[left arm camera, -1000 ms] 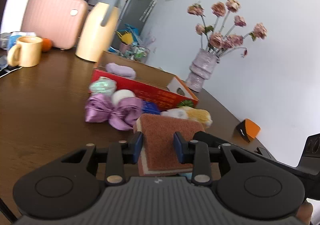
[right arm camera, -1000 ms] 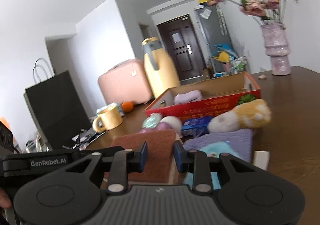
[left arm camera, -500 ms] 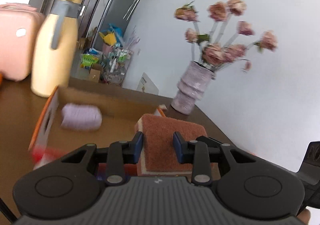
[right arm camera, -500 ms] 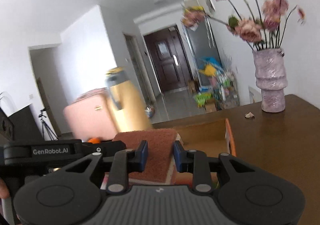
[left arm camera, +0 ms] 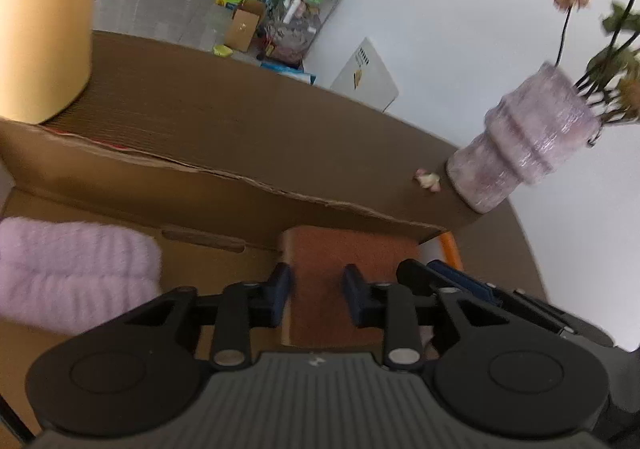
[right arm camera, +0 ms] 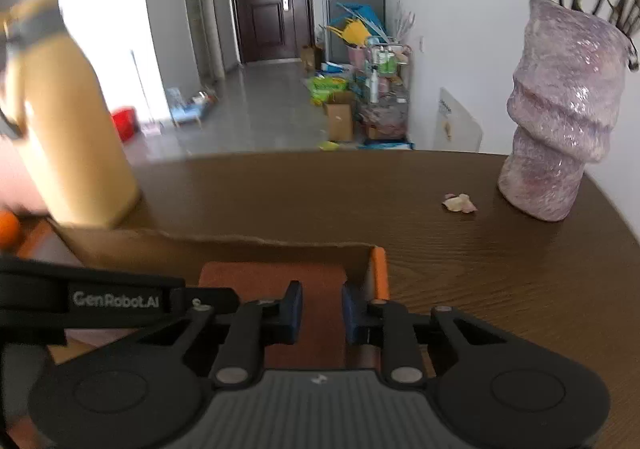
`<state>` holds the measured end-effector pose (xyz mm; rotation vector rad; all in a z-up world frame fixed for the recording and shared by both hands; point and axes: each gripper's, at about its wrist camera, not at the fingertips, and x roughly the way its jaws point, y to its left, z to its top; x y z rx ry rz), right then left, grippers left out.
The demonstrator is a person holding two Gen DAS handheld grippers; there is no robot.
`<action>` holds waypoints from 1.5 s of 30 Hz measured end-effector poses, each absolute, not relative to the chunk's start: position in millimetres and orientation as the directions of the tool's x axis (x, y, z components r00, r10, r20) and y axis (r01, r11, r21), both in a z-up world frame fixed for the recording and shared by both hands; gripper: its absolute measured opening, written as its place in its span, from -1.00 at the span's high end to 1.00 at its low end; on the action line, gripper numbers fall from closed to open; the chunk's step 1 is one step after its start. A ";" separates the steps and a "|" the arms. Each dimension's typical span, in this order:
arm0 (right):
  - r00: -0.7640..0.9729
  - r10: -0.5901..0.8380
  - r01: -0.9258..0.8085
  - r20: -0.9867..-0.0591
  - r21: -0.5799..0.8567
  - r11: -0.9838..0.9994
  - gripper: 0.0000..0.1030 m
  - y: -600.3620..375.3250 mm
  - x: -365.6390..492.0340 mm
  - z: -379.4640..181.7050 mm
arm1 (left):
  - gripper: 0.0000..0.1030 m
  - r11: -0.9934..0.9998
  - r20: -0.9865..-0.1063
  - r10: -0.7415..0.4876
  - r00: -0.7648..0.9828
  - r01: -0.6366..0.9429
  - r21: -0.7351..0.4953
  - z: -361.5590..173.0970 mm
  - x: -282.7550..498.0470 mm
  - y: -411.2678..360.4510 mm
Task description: Organize soft objects
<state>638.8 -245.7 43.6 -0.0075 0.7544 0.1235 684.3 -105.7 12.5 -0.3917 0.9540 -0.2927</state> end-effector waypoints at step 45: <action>0.850 0.341 -0.279 -0.402 0.205 0.938 -0.37 -251.8 150.0 23.4 | -0.50 0.986 -0.440 -0.150 0.886 0.164 -0.005 32.7 166.2 -0.9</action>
